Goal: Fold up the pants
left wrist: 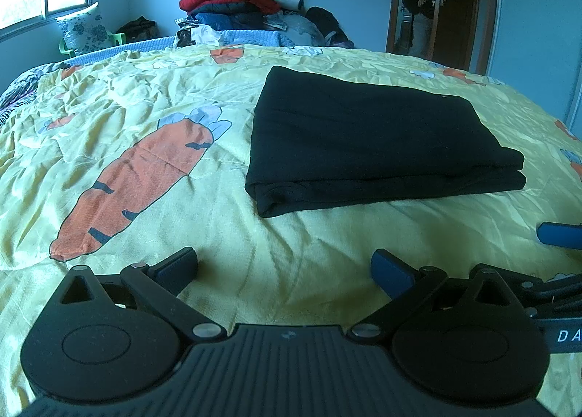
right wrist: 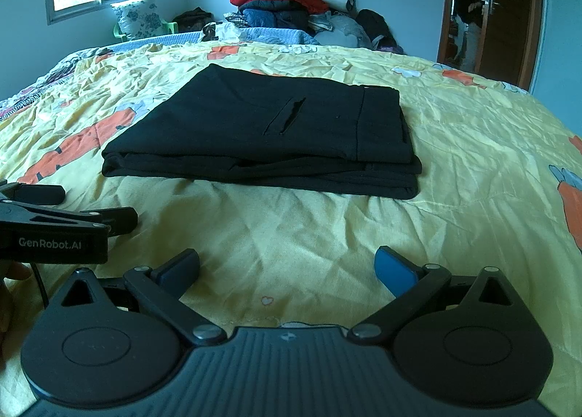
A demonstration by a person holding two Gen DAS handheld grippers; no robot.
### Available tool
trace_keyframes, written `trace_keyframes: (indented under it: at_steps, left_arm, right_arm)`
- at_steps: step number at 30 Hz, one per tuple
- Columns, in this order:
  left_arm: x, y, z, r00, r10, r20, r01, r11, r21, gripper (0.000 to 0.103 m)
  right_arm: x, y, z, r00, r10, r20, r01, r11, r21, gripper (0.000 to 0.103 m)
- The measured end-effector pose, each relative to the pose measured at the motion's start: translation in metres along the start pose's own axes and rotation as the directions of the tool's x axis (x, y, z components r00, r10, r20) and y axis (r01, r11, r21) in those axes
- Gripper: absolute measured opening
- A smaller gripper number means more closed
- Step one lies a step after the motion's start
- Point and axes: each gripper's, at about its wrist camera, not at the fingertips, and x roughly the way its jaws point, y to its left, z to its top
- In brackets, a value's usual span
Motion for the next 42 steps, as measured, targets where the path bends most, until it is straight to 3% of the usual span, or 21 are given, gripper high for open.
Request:
trace_keyframes:
  at_steps: [42]
  left_arm:
    - [-0.0003,0.0004,0.0000,1.000,0.000,0.000,0.000,1.000,-0.001,0.103]
  right_arm:
    - [0.0010,-0.0039,0.0009,1.000,-0.014,0.001,0.014,1.000,0.012,0.103]
